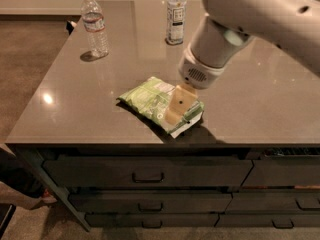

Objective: Move green jalapeno chip bag near blue plastic bottle

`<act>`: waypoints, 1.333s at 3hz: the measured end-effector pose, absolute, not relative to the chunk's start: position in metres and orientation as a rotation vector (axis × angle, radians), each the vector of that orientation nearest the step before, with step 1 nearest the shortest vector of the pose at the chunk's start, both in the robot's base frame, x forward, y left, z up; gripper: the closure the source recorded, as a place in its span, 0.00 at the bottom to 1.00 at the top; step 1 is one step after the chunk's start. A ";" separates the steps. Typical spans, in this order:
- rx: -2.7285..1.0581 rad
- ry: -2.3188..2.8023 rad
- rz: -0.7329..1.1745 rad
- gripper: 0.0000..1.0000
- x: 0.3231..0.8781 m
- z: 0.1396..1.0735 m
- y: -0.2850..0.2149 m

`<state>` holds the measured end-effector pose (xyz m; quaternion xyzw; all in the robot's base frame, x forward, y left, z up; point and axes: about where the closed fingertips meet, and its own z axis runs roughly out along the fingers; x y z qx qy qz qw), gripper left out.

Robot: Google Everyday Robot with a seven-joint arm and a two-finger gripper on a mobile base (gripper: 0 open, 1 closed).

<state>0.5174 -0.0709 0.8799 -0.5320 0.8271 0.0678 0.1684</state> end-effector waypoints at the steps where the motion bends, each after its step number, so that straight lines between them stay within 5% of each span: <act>1: -1.526 2.392 0.184 0.00 0.527 0.865 -0.057; 2: -1.559 2.410 0.181 0.00 0.531 0.856 -0.049; 3: -1.609 2.413 0.179 0.18 0.535 0.851 -0.040; 4: -1.644 2.412 0.119 0.49 0.549 0.860 -0.042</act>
Offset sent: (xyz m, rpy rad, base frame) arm 0.0213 0.0319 -0.0352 -0.0764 0.0884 0.0244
